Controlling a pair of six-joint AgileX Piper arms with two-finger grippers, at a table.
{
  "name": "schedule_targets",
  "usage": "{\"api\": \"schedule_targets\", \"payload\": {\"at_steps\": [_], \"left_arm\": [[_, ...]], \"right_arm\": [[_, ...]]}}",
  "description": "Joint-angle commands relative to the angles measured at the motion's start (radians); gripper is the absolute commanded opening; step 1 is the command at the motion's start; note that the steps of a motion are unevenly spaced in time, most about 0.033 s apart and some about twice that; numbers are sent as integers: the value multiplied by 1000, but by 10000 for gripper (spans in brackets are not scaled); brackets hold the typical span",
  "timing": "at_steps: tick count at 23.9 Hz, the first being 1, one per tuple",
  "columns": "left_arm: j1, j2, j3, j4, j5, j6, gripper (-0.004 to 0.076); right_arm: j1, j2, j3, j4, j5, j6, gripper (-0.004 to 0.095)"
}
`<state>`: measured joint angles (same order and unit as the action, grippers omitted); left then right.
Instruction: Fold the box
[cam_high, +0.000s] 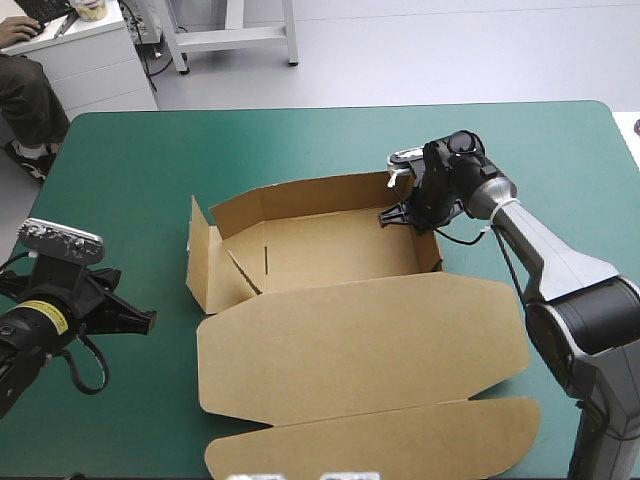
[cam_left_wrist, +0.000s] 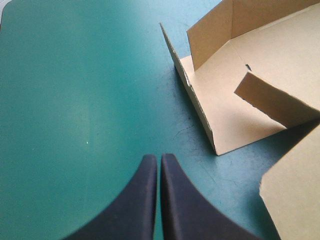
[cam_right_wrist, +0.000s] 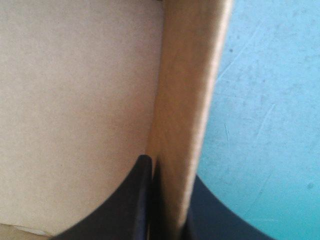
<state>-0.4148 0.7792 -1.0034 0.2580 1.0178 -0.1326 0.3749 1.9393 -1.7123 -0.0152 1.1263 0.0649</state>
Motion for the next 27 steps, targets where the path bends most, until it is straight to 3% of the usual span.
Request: {"api": "schedule_targets", "payload": {"at_steps": [1, 7, 10, 12, 15, 16, 23, 27], "left_arm": [[-1, -4, -24, 11, -55, -13, 6], [-1, -4, -24, 26, -55, -13, 6], [-1, -4, -24, 30, -52, -13, 6], [-1, -4, -24, 30, -52, -18, 6], [-1, -2, -24, 54, -56, -36, 5], [-1, -2, -24, 65, -56, -47, 6], [-1, -2, -24, 113, -56, -74, 5], [-1, -2, -24, 145, -56, -93, 6]], "right_arm": [[-1, -51, -24, 2, -7, -12, -19], [-13, -55, -51, -3, 35, -32, -20], [-49, -83, -103, 3, 130, -112, -20], [-99, -138, -108, 52, 128, -150, -20], [-229, -263, -96, 277, 128, -300, -20], [-249, -286, -91, 303, 128, -325, -20], [-438, -492, -24, 310, 128, -501, -20], [-546, -610, 55, 413, 128, -587, -21]]}}
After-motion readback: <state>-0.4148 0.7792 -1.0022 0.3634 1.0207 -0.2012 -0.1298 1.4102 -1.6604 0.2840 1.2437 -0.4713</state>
